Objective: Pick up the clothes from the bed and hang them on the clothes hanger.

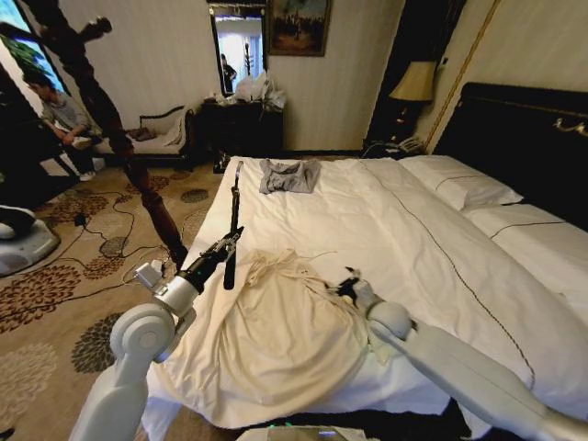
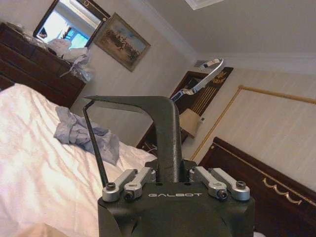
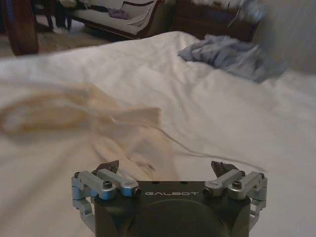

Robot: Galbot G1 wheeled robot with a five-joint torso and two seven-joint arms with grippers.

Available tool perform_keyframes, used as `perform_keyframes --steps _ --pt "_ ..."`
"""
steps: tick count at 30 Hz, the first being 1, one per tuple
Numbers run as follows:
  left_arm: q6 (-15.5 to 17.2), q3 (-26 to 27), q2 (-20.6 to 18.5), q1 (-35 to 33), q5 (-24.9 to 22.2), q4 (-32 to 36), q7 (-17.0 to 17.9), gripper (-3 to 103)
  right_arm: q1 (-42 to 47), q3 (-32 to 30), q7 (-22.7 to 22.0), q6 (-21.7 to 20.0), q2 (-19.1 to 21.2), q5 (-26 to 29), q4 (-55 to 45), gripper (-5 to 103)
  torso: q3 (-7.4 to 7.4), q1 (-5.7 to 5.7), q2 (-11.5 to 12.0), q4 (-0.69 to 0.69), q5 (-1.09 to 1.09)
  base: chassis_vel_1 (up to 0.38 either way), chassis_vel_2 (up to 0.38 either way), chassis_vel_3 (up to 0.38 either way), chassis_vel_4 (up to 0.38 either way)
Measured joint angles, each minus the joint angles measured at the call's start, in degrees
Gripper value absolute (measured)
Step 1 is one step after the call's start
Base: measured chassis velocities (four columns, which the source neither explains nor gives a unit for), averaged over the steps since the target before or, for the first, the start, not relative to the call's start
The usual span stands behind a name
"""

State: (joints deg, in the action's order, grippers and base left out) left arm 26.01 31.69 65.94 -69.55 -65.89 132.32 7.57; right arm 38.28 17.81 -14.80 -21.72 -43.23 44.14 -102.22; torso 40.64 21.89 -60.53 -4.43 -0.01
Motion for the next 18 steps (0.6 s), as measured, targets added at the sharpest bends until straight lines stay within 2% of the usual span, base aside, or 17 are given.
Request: perform_keyframes --steps 1,2,5,7,8,15,18 --pt "0.0 -0.1 0.1 -0.2 0.3 0.2 0.0 23 -1.2 0.9 0.0 -0.9 -0.5 2.1 0.5 101 0.0 0.0 0.0 0.0 -0.04 0.0 0.0 0.0 0.0" --pt "0.1 -0.1 0.1 -0.4 0.4 0.5 0.0 23 -2.7 2.0 0.4 -2.1 -1.0 3.5 1.3 98 0.0 0.0 0.0 -0.01 0.01 0.0 0.0 0.0 0.0" --pt "0.3 0.1 0.3 -1.0 0.5 1.5 0.0 23 -6.0 4.5 1.4 -8.1 -1.5 3.2 2.3 94 0.0 -0.01 0.0 -0.03 0.0 0.0 0.0 0.0 0.0" --pt "0.3 0.2 0.3 -1.2 0.5 1.7 0.0 23 -6.4 5.2 1.2 -9.4 -1.6 3.1 2.2 94 0.0 -0.01 0.0 -0.04 0.01 0.0 0.0 0.0 0.0" --pt "0.3 0.3 0.3 -1.4 0.5 1.8 0.0 23 -6.8 5.8 0.9 -9.8 -1.8 2.7 2.0 91 0.0 -0.01 0.0 -0.04 0.0 0.0 0.0 0.0 0.0" --pt "0.3 0.5 0.8 -2.2 0.5 2.1 0.1 23 -8.4 9.4 -0.6 -7.9 -4.5 -2.8 3.3 97 0.0 -0.01 0.0 -0.02 0.0 0.0 0.0 0.0 0.0" --pt "0.3 0.8 0.8 -2.8 0.5 2.4 0.1 23 -9.7 11.2 -2.7 -9.3 -6.5 -3.1 4.1 83 -0.01 -0.01 0.0 -0.01 0.0 0.0 0.0 0.0 0.0"
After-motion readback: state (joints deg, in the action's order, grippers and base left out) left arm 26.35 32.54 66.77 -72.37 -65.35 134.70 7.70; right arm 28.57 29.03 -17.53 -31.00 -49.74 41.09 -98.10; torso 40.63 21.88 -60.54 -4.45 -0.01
